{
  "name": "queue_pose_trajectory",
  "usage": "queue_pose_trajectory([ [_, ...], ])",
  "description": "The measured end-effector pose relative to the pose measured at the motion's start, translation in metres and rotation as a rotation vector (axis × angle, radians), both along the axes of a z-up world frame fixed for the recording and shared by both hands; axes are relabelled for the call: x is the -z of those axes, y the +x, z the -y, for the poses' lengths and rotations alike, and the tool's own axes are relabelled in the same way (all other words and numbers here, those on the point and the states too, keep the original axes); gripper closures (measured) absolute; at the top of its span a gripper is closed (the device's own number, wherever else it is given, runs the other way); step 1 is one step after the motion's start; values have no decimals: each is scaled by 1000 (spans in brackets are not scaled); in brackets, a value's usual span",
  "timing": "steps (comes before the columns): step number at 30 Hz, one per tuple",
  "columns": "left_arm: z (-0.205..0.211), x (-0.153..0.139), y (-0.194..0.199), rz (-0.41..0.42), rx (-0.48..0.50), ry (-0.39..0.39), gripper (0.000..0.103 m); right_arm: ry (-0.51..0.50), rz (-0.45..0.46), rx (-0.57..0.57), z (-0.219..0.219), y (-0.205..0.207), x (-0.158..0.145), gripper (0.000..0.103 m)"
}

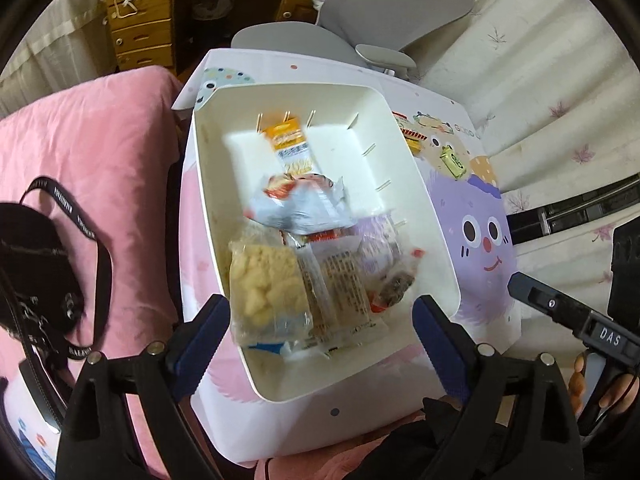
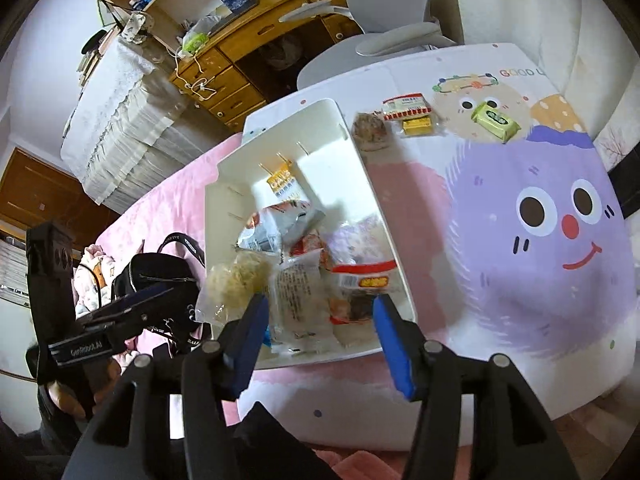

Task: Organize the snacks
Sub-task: 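Carry the bread bag into the tray with left tool while right tool carries dark bag there, then move both tools back over the remaining snacks on the cloth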

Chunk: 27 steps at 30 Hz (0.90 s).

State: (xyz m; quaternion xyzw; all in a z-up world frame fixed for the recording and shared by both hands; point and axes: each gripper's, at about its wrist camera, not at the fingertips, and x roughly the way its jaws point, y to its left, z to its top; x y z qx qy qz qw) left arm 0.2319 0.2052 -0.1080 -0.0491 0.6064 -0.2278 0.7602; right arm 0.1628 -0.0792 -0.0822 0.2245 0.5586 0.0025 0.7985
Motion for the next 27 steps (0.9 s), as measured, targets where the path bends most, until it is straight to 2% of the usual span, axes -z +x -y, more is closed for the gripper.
queue_pose_trajectory([
  [6,8,-2,-12,4,-48,27,11,11,-13,-9,13,-3,3,47],
  [10,17,-12,-16,28,-90,45,11,13,-24,-24,23,-5,4,40],
  [13,28,-20,-20,46,-113,56,11,15,-27,-41,36,-5,4,38],
  [20,90,-38,-33,69,-158,66,11,-3,-27,-102,83,-4,-1,31],
  [27,161,-37,-44,47,-203,76,11,1,-52,-171,139,-4,7,28],
])
